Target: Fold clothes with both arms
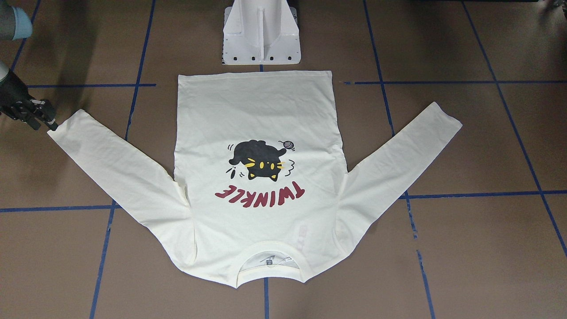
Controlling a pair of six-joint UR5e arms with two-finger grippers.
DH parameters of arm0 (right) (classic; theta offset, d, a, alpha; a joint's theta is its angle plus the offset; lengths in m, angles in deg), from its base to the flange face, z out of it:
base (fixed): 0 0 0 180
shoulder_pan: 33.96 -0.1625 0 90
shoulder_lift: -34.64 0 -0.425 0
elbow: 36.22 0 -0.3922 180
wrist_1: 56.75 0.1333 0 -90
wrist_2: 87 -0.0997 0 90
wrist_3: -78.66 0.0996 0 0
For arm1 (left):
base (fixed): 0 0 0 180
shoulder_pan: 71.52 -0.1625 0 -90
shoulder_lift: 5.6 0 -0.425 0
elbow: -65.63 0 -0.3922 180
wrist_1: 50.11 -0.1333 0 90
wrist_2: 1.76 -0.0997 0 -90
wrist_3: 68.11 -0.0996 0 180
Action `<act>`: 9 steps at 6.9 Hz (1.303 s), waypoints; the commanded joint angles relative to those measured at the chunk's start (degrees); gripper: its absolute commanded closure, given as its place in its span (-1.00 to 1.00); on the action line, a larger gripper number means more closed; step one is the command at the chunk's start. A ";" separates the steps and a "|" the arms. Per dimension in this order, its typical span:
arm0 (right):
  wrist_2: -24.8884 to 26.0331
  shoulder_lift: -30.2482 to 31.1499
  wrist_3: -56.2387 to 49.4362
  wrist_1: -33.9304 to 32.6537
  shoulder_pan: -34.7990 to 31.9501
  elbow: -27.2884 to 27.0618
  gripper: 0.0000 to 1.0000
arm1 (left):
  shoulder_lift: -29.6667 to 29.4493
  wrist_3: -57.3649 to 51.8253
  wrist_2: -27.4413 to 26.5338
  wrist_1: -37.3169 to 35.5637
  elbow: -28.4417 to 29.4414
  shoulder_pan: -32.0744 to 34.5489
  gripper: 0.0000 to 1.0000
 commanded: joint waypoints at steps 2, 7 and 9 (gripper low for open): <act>1.67 -0.60 0.03 0.00 2.11 2.39 -0.08 | -0.12 0.00 -0.04 0.00 0.32 -0.09 -1.00; 3.08 -0.77 5.44 2.27 2.72 2.75 1.00 | -0.12 -0.08 -0.04 0.00 0.40 0.00 -1.00; 3.69 -1.39 5.92 2.90 3.16 2.49 1.00 | -0.12 -0.08 -0.04 0.00 0.49 0.00 -1.00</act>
